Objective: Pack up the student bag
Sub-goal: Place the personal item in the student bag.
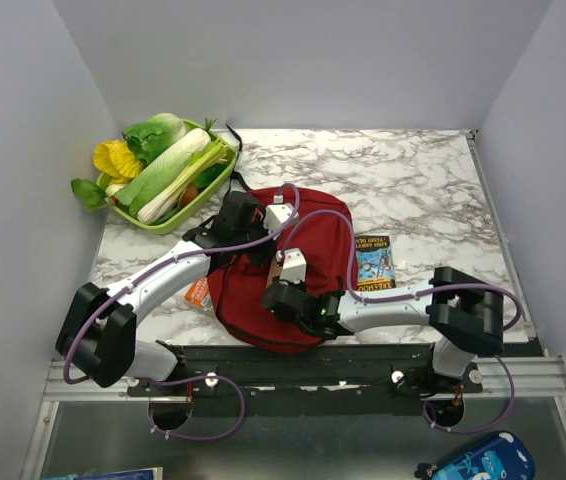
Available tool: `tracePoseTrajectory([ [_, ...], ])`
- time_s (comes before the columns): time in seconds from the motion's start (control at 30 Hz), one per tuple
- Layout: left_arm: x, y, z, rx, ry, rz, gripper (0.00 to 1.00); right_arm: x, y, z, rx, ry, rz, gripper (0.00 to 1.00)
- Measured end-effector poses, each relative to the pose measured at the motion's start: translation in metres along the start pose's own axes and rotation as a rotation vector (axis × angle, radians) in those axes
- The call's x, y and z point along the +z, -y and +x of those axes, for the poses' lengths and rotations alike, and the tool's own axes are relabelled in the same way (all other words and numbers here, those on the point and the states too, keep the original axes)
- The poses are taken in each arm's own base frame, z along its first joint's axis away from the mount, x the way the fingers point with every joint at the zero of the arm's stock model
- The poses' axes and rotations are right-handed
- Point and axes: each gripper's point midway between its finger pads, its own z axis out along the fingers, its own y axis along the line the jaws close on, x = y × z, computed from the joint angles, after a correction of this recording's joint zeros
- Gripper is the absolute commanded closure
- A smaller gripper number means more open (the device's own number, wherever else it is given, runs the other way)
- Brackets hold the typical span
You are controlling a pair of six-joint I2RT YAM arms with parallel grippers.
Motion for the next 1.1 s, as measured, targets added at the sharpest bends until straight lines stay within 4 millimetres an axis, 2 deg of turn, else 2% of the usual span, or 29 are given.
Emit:
tracePoseTrajectory([
  [0.03,0.000,0.000,0.000,0.002,0.000,0.000,1.00,0.003,0.000,0.003,-0.002,-0.006,0.007,0.99],
  [0.07,0.000,0.000,0.000,0.005,-0.001,0.000,1.00,0.005,0.000,0.004,-0.002,-0.008,0.011,1.00],
  [0.33,0.001,-0.003,0.001,0.029,-0.005,-0.005,1.00,0.020,-0.009,-0.008,0.043,0.024,0.107,0.99],
  [0.63,0.005,-0.013,0.007,0.016,-0.023,-0.023,1.00,0.034,-0.001,-0.023,0.010,0.134,0.269,0.99],
  [0.83,0.007,-0.010,0.010,0.019,-0.036,-0.013,1.00,0.033,0.006,-0.027,-0.002,0.168,0.292,0.99],
  [0.97,0.007,-0.007,0.011,0.030,-0.043,-0.005,1.00,0.030,0.010,-0.029,0.006,0.191,0.267,0.93],
  [1.1,0.007,-0.006,0.013,0.035,-0.051,-0.002,1.00,0.023,0.015,-0.040,0.005,0.233,0.216,0.92],
])
